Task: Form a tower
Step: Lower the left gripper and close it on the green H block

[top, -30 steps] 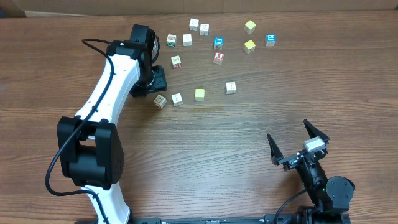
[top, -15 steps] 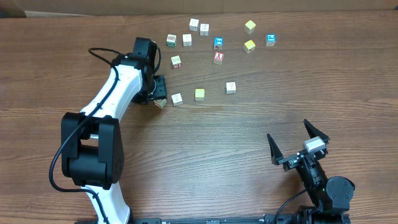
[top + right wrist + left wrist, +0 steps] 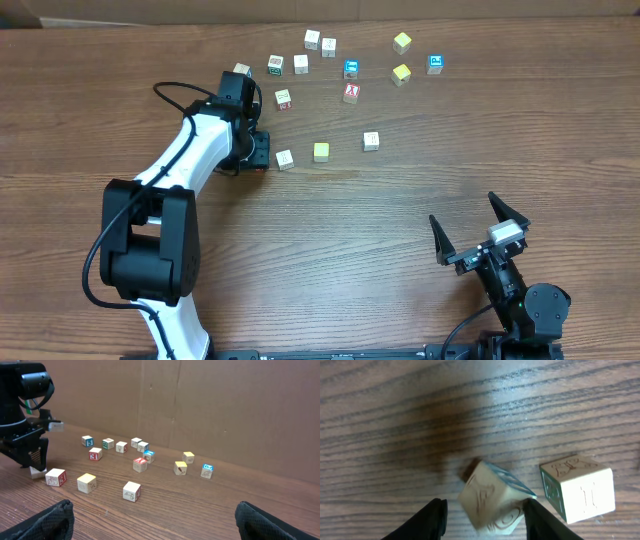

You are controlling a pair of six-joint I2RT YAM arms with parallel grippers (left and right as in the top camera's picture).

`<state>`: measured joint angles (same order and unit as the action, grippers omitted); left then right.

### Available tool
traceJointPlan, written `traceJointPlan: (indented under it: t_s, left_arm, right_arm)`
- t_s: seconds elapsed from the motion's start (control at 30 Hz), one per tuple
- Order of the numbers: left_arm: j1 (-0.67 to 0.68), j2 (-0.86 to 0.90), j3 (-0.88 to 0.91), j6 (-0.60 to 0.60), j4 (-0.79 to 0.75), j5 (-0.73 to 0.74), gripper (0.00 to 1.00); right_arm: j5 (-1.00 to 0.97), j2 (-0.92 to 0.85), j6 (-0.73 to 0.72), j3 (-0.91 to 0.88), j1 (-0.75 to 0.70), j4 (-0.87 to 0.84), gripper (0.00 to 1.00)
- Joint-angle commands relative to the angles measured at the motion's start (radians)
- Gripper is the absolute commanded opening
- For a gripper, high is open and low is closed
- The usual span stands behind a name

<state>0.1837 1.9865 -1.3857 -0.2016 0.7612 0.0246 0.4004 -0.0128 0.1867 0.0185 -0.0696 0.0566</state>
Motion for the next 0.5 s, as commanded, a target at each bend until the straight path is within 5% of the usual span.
traceJointPlan:
  t_s: [0.0, 0.47]
  left_arm:
    - [0.0, 0.018, 0.027, 0.023, -0.003, -0.027, 0.43]
    - [0.0, 0.018, 0.027, 0.023, -0.02, -0.029, 0.55]
  right_arm:
    - [-0.003, 0.01, -0.006, -0.01, 0.003, -0.002, 1.0]
    - [-0.003, 0.01, -0.006, -0.01, 0.003, -0.002, 1.0]
